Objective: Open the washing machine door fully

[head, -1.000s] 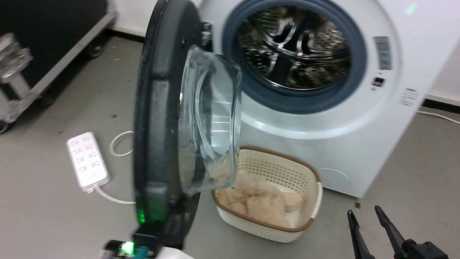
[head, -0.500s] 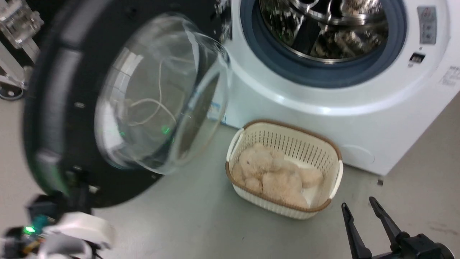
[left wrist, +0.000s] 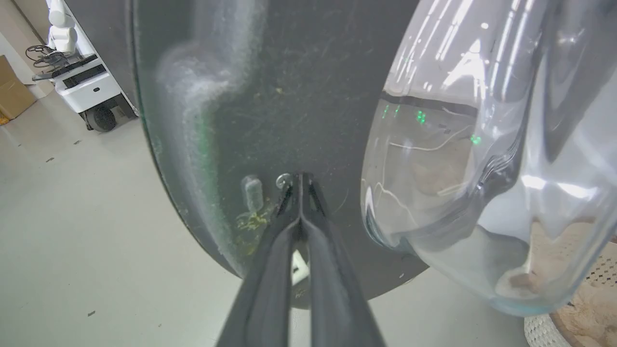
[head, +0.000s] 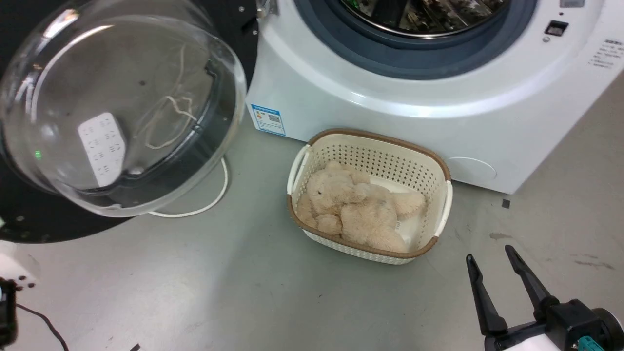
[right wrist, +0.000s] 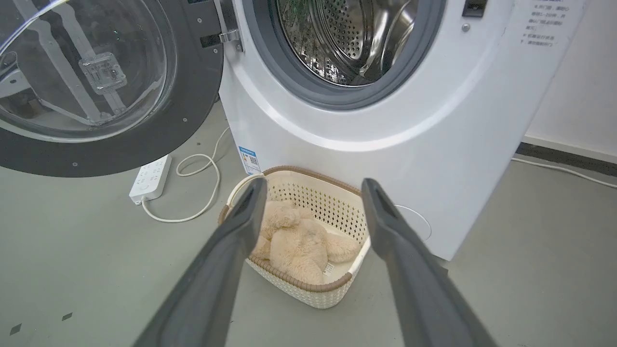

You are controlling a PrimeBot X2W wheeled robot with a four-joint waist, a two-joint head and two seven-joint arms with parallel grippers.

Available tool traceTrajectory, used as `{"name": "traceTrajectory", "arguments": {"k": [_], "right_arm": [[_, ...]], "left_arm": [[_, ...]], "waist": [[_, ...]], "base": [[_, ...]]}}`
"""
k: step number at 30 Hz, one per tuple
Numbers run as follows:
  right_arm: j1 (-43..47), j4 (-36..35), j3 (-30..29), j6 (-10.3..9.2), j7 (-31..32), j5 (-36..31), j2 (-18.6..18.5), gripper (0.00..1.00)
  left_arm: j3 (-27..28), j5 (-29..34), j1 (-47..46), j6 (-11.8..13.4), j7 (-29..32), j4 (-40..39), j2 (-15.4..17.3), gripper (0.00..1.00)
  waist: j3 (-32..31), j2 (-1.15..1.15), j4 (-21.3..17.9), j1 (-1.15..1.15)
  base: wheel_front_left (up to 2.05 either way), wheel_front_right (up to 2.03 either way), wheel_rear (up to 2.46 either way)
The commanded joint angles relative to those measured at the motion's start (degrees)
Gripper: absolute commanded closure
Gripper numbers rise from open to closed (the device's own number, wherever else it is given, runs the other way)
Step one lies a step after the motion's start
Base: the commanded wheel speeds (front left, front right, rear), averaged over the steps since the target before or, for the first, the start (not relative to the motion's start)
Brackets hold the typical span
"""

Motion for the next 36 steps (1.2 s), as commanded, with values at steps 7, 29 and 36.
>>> {"name": "traceTrajectory", "arguments": {"k": [7, 29, 36], "right_arm": [[-1.3, 0.26, -0.6, -0.04, -0.03, 0.01, 0.14, 0.0], [1.41, -0.97, -3.93, -0.04, -0.33, 1.69, 0.14, 0.0], [3.81, -1.09, -3.2, -0.04, -0.33, 2.58, 0.14, 0.0]], "left_arm": [[-1.19, 1.12, -3.55, -1.38, -5.16, 5.29, 0.58, 1.0], [-12.84, 8.62, 18.54, 0.24, -8.85, -22.29, -18.71, 1.0], [-15.8, 11.77, 22.68, 1.08, -8.86, -23.02, -21.0, 0.0]], "waist": [[-0.78, 0.0, -1.19, -0.01], [-13.49, 0.0, -9.62, -0.01], [-14.66, 0.0, -11.16, -0.01]], "base": [[0.0, 0.0, 0.0], [0.0, 0.0, 0.0], [0.0, 0.0, 0.0]]}}
